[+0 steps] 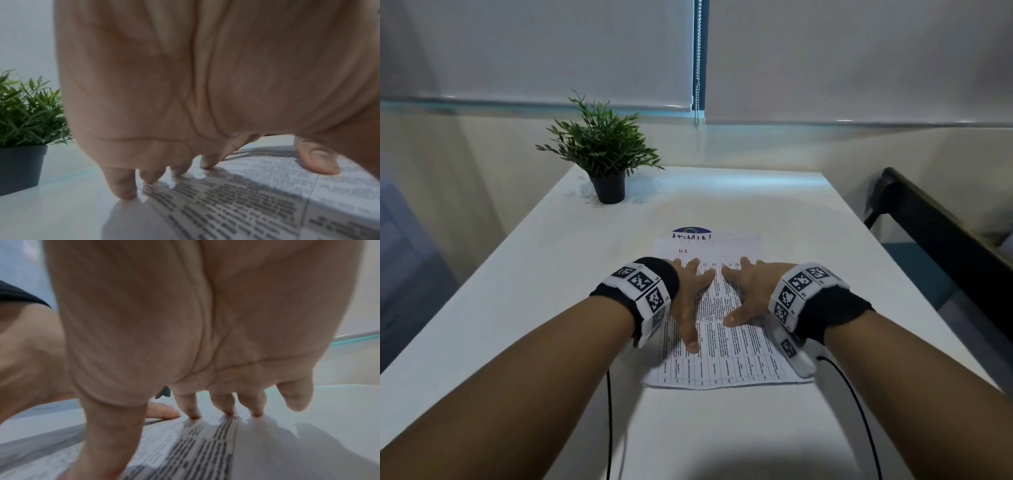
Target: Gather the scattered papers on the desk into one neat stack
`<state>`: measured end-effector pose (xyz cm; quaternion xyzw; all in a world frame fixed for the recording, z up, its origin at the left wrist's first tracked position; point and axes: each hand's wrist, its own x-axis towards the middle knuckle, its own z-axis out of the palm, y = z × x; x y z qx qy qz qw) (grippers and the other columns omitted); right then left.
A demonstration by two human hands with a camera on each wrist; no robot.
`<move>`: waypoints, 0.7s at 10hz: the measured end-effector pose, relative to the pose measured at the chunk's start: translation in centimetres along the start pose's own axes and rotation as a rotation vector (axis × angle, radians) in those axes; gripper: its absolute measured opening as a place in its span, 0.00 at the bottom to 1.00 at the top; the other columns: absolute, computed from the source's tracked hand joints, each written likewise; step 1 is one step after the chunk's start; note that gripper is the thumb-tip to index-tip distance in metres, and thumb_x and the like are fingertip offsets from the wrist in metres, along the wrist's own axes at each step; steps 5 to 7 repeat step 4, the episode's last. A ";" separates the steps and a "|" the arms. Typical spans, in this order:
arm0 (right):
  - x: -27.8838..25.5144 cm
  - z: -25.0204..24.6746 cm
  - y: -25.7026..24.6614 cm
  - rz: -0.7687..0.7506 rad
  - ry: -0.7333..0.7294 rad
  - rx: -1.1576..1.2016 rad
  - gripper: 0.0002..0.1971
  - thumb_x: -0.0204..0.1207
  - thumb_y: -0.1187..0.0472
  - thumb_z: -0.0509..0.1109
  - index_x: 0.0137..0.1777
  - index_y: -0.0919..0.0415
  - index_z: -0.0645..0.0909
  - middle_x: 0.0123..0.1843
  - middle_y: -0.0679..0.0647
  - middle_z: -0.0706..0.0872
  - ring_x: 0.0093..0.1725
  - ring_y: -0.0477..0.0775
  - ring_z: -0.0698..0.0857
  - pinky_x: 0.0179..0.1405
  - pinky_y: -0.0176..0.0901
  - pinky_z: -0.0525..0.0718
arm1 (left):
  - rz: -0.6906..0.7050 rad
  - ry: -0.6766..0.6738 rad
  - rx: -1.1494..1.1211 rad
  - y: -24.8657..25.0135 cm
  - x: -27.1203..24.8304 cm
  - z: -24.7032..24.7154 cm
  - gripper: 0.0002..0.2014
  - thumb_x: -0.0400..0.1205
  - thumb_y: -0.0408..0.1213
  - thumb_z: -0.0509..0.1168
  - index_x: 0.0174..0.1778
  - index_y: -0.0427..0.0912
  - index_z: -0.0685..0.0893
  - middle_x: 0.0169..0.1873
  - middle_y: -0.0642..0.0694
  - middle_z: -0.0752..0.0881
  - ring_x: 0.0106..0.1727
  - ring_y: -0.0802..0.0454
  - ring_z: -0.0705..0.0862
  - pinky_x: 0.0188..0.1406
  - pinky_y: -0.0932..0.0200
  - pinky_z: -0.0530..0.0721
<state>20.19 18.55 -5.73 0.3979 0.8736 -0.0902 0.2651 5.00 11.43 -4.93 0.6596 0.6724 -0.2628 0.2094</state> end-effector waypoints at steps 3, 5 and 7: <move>-1.0 -2.1 2.4 -0.073 0.215 0.313 0.59 0.70 0.28 0.76 0.92 0.39 0.43 0.95 0.53 0.37 0.94 0.61 0.40 0.92 0.65 0.50 | 0.102 0.191 -0.162 -1.6 -1.2 -2.2 0.80 0.59 0.66 0.84 0.88 0.57 0.27 0.89 0.44 0.26 0.90 0.40 0.29 0.90 0.35 0.45; -3.6 -2.9 4.3 -0.132 0.322 0.421 0.53 0.71 0.25 0.72 0.91 0.33 0.47 0.95 0.44 0.47 0.93 0.48 0.47 0.91 0.53 0.56 | 0.215 0.384 -0.313 -3.0 -2.9 -2.9 0.64 0.68 0.66 0.79 0.90 0.67 0.40 0.92 0.55 0.40 0.92 0.52 0.48 0.90 0.47 0.59; -3.6 -2.9 4.3 -0.132 0.322 0.421 0.53 0.71 0.25 0.72 0.91 0.33 0.47 0.95 0.44 0.47 0.93 0.48 0.47 0.91 0.53 0.56 | 0.215 0.384 -0.313 -3.0 -2.9 -2.9 0.64 0.68 0.66 0.79 0.90 0.67 0.40 0.92 0.55 0.40 0.92 0.52 0.48 0.90 0.47 0.59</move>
